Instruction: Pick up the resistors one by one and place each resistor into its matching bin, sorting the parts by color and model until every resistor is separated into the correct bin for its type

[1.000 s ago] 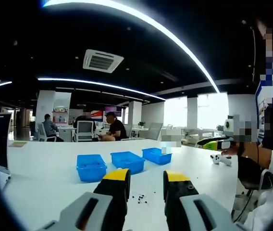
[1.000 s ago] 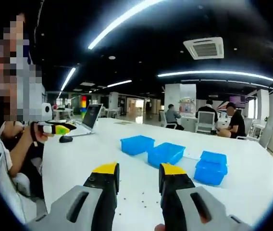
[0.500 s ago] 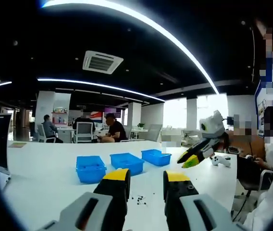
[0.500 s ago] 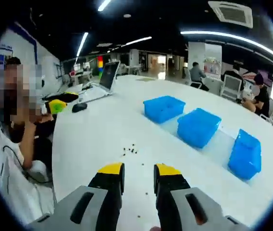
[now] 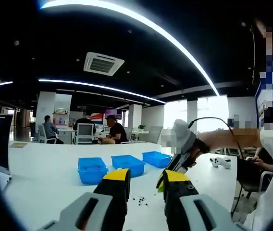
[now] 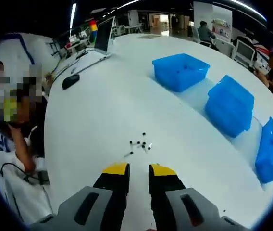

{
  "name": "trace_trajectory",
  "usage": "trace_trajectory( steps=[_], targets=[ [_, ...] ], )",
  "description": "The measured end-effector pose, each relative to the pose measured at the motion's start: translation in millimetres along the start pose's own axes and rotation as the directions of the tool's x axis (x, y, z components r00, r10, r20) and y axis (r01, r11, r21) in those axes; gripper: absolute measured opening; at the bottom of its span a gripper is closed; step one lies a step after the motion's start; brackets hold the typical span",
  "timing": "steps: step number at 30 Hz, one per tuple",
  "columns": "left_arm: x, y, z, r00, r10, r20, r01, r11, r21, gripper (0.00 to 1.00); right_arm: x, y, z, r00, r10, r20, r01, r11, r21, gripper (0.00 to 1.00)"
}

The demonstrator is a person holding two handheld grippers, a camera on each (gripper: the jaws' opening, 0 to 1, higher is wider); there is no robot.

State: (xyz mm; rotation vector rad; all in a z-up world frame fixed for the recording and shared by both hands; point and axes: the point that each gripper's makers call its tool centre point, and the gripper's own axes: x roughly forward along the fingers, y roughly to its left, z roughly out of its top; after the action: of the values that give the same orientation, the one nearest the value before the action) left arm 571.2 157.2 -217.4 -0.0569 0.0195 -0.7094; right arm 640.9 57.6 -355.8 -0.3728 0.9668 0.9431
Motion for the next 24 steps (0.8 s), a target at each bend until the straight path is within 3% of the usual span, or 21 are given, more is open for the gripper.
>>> trace_trajectory(
  steps=[2, 7, 18, 22, 24],
  targets=[
    [0.2, 0.0, 0.1, 1.000, 0.000, 0.001, 0.000, 1.000, 0.000, 0.29, 12.6, 5.5, 0.3, 1.000, 0.006, -0.027, -0.005, 0.999, 0.036, 0.17],
    [-0.2, -0.7, 2.0, 1.000, -0.004, 0.007, 0.004, 1.000, 0.001, 0.29, 29.6, 5.9, -0.3, 0.996, -0.030, -0.078, 0.032, 0.999, 0.035, 0.15],
    [0.2, -1.7, 2.7, 1.000, -0.009, 0.009, 0.009, 1.000, 0.000, 0.29, 40.3, 7.4, 3.7, 0.993, -0.061, -0.102, 0.063, 0.998, 0.016, 0.15],
    [1.4, -4.1, 2.2, 1.000, -0.016, 0.006, 0.016, 1.000, 0.002, 0.29, 40.9, -2.8, 3.8, 0.988, -0.104, -0.115, 0.107, 0.994, 0.021, 0.06],
    [1.5, -4.2, 1.7, 1.000, -0.016, 0.005, 0.016, 1.000, 0.001, 0.29, 39.7, -0.5, 3.0, 0.989, -0.095, -0.114, 0.096, 0.995, 0.006, 0.06]
  ],
)
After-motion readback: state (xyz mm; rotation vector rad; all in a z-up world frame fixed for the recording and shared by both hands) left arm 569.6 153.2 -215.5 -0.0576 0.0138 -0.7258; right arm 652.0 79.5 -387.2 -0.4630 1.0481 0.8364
